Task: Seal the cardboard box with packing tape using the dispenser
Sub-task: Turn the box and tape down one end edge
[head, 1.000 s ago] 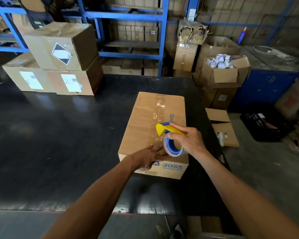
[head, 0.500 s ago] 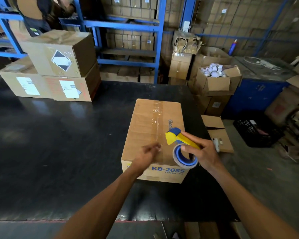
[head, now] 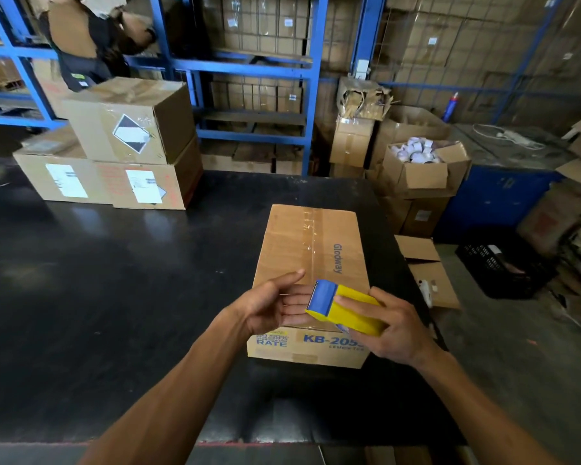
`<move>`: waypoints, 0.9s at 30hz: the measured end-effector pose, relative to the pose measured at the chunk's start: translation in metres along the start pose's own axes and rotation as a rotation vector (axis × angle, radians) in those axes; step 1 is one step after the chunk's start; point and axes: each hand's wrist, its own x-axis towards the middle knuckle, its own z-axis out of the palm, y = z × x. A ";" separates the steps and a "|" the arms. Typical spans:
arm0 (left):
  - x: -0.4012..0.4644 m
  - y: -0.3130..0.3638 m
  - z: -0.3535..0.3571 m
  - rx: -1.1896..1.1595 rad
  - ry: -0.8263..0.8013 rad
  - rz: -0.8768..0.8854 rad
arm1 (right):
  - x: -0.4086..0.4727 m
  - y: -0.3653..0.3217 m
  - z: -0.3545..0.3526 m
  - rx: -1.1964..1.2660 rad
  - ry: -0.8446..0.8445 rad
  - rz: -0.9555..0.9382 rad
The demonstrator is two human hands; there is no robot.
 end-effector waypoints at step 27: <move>-0.010 -0.060 -0.083 0.338 0.762 0.411 | 0.016 0.008 0.005 -0.288 -0.380 0.009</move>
